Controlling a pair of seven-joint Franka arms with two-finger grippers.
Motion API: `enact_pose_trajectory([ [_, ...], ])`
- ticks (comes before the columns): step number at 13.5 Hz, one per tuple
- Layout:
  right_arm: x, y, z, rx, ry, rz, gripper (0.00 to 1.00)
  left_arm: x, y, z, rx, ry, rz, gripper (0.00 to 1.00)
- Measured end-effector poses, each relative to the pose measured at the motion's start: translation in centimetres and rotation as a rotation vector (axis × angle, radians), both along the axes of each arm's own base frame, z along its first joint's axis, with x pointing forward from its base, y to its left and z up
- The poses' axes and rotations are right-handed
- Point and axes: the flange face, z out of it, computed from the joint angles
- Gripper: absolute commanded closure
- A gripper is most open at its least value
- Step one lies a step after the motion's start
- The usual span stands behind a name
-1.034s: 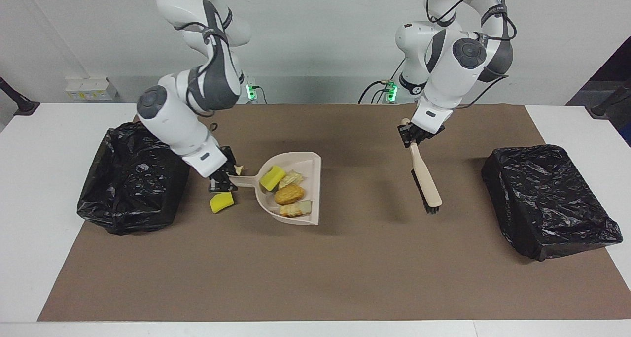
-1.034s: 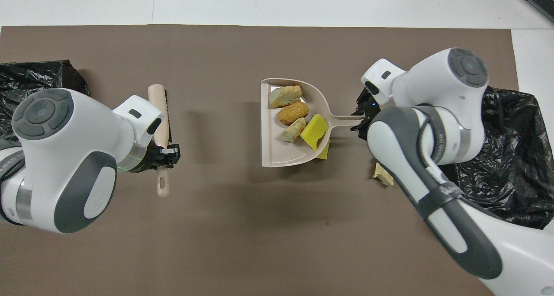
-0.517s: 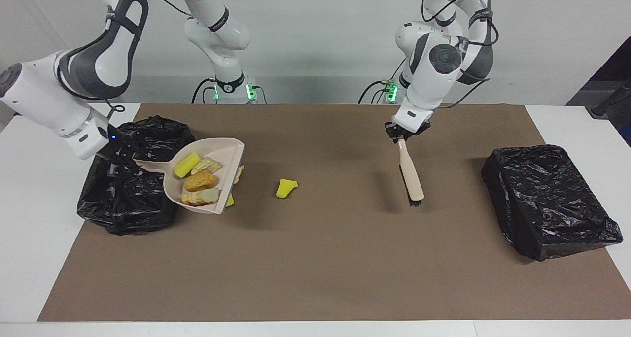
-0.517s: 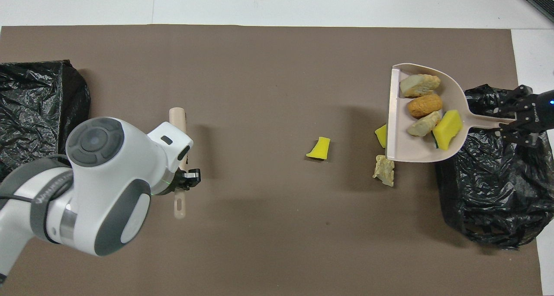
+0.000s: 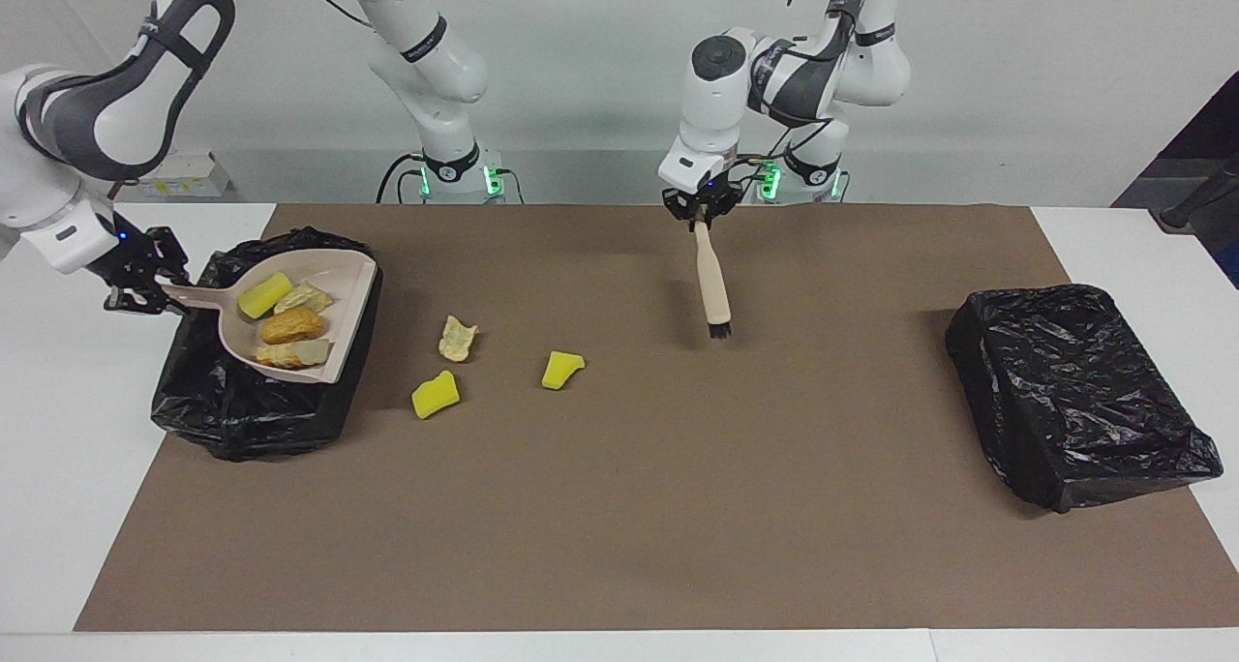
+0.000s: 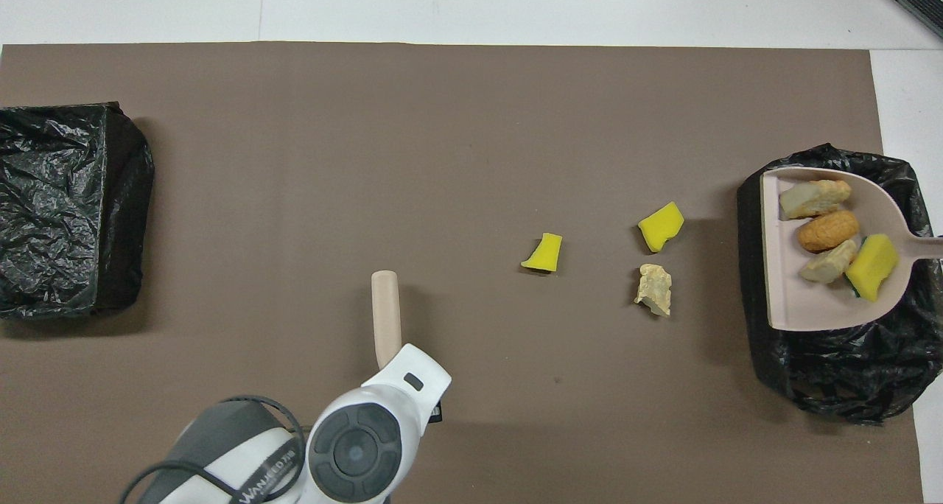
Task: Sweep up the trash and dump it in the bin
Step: 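Tilt the dustpan with the right gripper to dump trash into the bin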
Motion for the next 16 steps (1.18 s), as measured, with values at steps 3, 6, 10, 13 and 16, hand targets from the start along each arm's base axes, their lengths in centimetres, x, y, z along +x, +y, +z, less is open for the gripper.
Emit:
enact_pose_trajectory([
  [3,-0.4,-2.2,0.5,-0.133,0.001,0.035,1.0,-1.3,-0.3,-2.0,-0.069,0.035,0.07,1.0],
  [6,-0.3,-3.1,1.1,-0.221,0.003,0.058,1.0,-2.0,-0.2,-3.6,-0.118,0.036,0.103,1.0],
  [10,0.6,-1.6,4.5,-0.462,0.026,0.044,1.0,-4.9,-1.6,-5.2,-0.146,0.007,0.038,1.0],
  [13,2.4,3.8,4.7,-0.599,0.04,0.033,1.0,-5.7,-2.2,-5.2,-0.149,0.006,-0.009,1.0],
  [16,3.5,7.2,4.3,-0.661,0.039,0.063,1.0,-6.9,-2.6,-5.4,-0.145,0.009,-0.039,1.0],
])
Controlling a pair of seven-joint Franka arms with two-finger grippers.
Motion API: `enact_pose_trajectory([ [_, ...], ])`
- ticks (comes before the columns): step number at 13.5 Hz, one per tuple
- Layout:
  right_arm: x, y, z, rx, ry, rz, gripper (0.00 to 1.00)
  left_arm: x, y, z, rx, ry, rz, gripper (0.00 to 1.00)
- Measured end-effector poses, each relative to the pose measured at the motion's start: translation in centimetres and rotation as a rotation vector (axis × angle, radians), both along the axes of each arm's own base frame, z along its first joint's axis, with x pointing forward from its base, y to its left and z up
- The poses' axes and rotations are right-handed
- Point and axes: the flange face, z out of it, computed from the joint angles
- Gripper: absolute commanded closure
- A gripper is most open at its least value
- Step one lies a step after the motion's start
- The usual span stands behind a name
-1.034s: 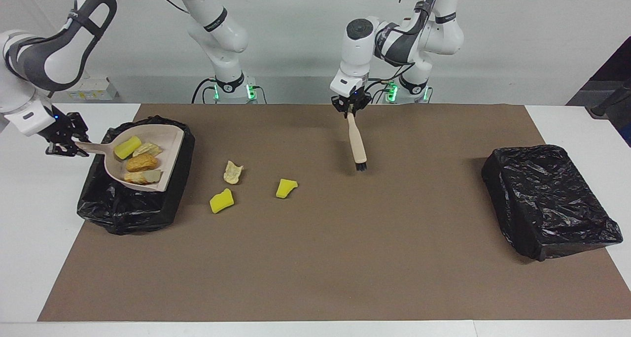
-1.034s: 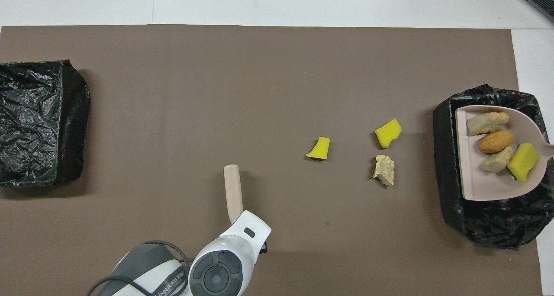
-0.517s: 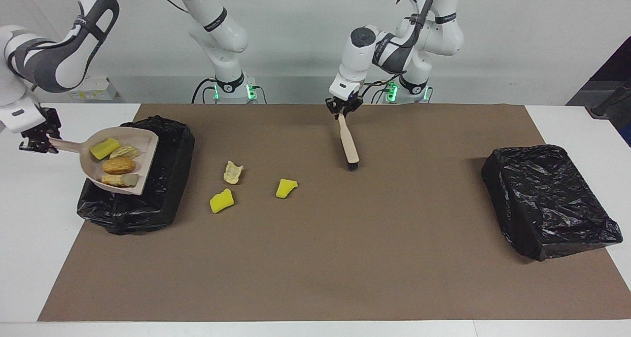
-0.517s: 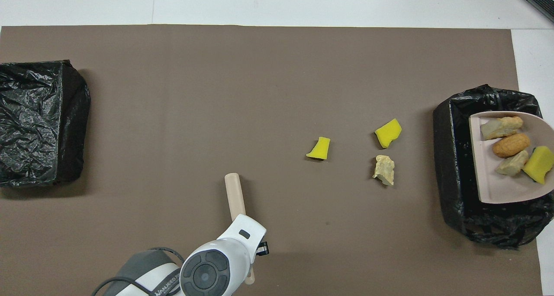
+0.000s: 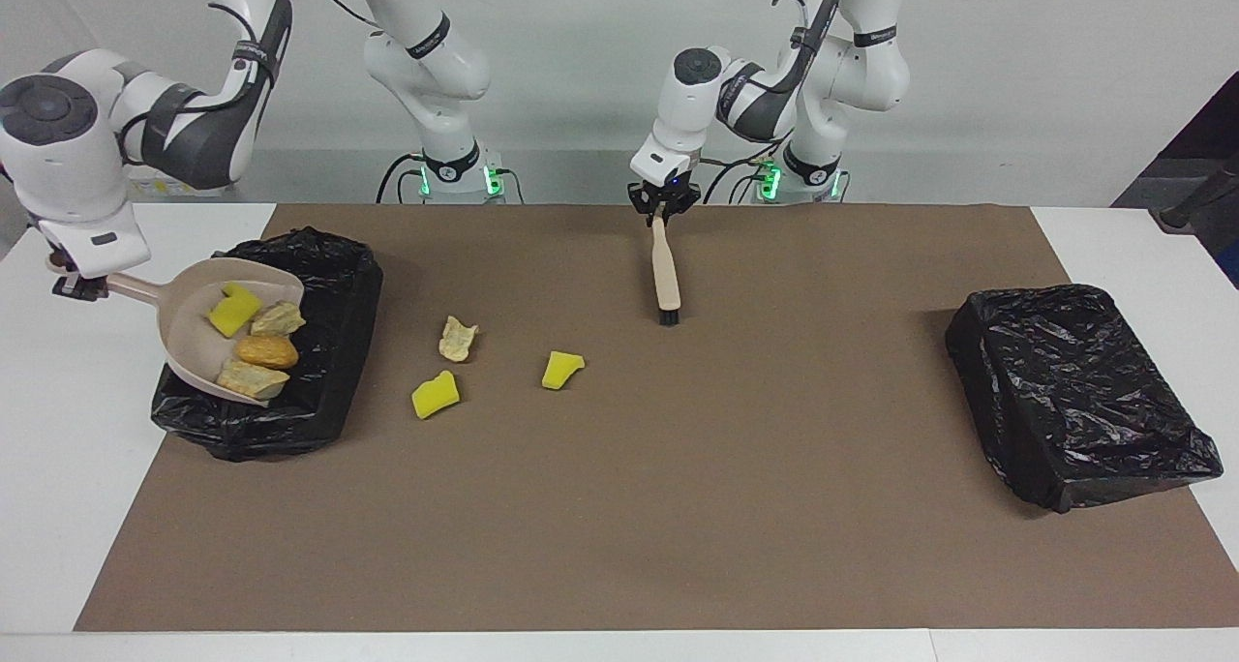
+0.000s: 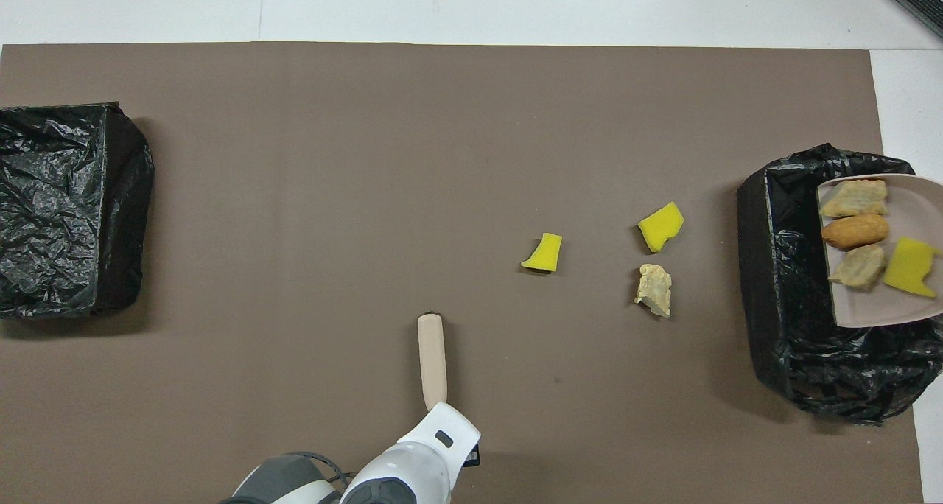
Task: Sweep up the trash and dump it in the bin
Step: 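Tilt the dustpan with the right gripper to dump trash into the bin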
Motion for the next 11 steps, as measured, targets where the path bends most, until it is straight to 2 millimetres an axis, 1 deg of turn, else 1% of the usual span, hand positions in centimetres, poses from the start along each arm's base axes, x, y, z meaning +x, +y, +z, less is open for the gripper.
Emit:
enact_pose_trajectory([
  [2,-0.1,0.2,0.7,-0.008,-0.008,0.005,1.0,-1.3,0.0,-0.1,-0.003,0.005,-0.015,1.0],
  [4,-0.5,0.1,1.8,-0.016,-0.024,0.002,1.0,-2.5,0.1,0.0,-0.008,0.009,-0.021,1.0],
  [5,-0.9,0.2,2.7,-0.021,-0.034,-0.001,1.0,-2.7,0.2,0.0,-0.011,0.01,-0.017,0.62],
  [6,-1.5,0.2,4.0,-0.024,-0.041,-0.012,1.0,-2.7,0.4,0.0,-0.011,0.011,-0.014,0.17],
  [7,-2.4,0.3,5.6,-0.028,-0.045,-0.028,1.0,-2.6,0.4,0.0,-0.011,0.012,-0.011,0.0],
  [9,-4.8,1.0,9.7,-0.024,-0.054,-0.072,1.0,-2.4,0.6,0.0,-0.011,0.018,-0.003,0.0],
  [10,-5.8,2.0,11.6,0.006,-0.068,-0.092,1.0,-2.2,0.7,0.1,-0.009,0.023,0.003,0.0],
  [11,-6.5,3.1,13.1,0.045,-0.09,-0.116,1.0,-1.6,0.9,0.3,-0.008,0.031,0.019,0.0],
])
